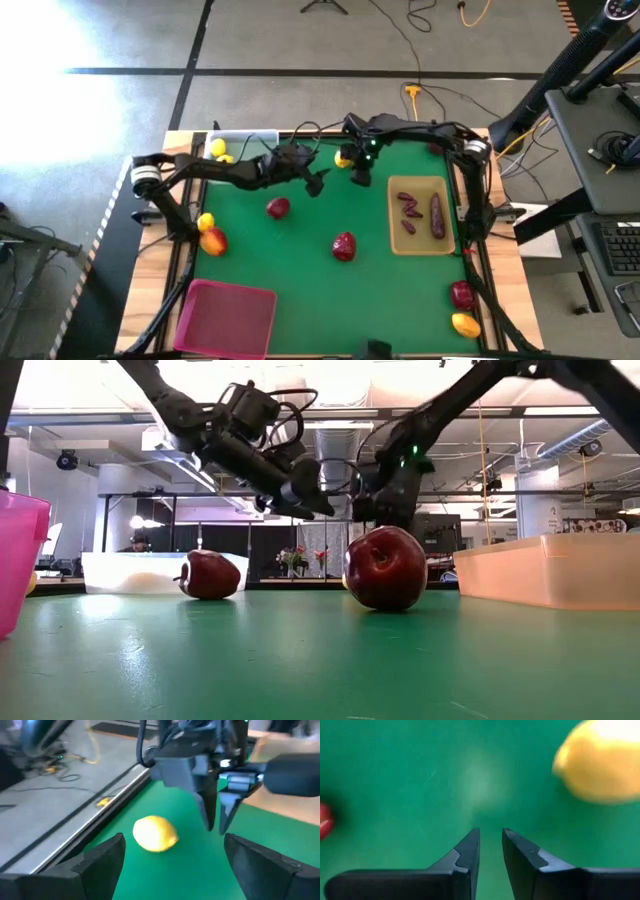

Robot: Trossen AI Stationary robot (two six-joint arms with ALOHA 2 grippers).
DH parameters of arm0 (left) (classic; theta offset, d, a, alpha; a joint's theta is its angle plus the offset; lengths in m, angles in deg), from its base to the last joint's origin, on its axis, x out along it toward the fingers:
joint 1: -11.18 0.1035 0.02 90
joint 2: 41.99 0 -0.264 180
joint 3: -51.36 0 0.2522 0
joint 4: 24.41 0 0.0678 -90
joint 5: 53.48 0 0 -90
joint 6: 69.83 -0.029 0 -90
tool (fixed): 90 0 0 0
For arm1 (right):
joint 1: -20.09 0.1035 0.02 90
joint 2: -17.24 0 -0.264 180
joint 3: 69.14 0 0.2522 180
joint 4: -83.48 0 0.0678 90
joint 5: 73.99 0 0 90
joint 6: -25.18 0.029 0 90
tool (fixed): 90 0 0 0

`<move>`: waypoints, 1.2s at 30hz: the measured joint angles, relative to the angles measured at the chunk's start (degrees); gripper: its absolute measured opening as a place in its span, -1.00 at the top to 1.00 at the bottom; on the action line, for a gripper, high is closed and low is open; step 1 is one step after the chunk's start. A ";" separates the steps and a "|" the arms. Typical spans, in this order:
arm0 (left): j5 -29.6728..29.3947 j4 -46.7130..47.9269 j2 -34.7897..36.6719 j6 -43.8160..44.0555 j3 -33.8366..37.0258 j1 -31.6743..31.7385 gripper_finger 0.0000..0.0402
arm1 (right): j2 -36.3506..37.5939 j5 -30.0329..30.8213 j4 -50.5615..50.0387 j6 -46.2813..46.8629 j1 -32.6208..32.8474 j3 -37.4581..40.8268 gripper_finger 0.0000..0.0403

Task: Sort produce into baskets
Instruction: Put the lemon into the transparent bin

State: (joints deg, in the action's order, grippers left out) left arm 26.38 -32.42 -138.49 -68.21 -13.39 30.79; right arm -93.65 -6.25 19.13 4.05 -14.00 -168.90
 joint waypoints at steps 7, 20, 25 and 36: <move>4.67 6.54 -7.15 0.38 -8.23 1.23 -0.74 | 12.75 7.48 -11.31 10.14 6.67 2.55 0.63; 2.06 16.35 -26.36 -5.53 -29.05 3.80 -0.80 | 41.65 11.86 -5.20 31.43 25.65 18.12 0.63; 2.59 18.27 -28.84 -12.86 -32.01 3.80 -0.80 | 48.27 11.92 1.16 36.73 29.52 25.77 0.63; 5.18 28.12 -29.56 -19.71 -33.76 3.52 -0.74 | 51.31 11.95 3.28 41.50 30.11 35.50 0.63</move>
State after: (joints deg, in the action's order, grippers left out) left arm 31.56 -4.30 -168.05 -87.92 -47.15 34.31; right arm -42.34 5.70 22.41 45.55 16.10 -133.40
